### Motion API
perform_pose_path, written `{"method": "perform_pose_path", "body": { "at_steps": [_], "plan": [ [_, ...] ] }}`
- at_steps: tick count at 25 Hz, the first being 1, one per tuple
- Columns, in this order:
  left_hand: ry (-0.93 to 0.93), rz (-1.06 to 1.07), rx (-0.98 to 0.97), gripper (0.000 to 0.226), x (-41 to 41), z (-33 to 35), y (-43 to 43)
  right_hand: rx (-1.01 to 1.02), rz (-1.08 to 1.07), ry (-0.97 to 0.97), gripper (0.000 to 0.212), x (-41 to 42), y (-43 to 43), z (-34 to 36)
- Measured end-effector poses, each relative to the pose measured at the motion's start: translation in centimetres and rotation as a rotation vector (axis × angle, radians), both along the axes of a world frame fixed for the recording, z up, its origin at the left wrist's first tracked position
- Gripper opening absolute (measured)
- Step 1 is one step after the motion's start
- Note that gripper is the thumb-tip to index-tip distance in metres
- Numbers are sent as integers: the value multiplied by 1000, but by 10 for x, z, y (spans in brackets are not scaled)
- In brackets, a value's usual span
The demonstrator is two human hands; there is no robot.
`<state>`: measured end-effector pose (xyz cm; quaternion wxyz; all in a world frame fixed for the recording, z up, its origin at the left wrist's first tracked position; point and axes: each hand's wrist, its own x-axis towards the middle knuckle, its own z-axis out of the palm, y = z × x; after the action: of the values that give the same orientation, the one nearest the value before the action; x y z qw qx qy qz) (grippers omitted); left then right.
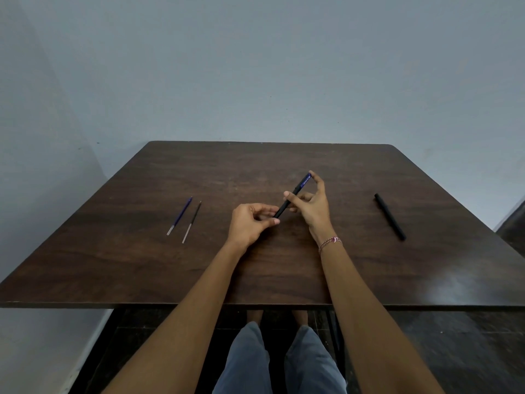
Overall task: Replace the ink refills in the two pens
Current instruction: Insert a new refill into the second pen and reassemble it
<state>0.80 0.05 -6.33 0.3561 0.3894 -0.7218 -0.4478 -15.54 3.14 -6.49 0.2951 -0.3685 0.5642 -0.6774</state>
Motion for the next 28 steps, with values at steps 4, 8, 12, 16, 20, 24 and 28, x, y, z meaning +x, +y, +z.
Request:
{"method": "perform_pose_path", "body": {
  "at_steps": [4,8,12,16,20,24,28],
  "plan": [
    [87,24,39,27,0,1,1,-58,20,-87,73,-2,-1,-1],
    [128,24,54,28,0,0,1,-95,40,-168,71,-3,1,-1],
    [137,7,62,27,0,1,2,-101,66,-197,69,-7,3,0],
    [144,14,65,25,0,2,2,-100,39,-184,67,-5,2,0],
    [88,20,72,26,-1,2,1,-97,-12,-180,49,-4,-1,-1],
    [3,24,46,25,-2,1,-1,-76,-132,-160,32,-8,-5,-3],
    [-30,-2,22,26,-3,2,0,-33,-214,-109,30,-8,-9,-7]
  ]
}}
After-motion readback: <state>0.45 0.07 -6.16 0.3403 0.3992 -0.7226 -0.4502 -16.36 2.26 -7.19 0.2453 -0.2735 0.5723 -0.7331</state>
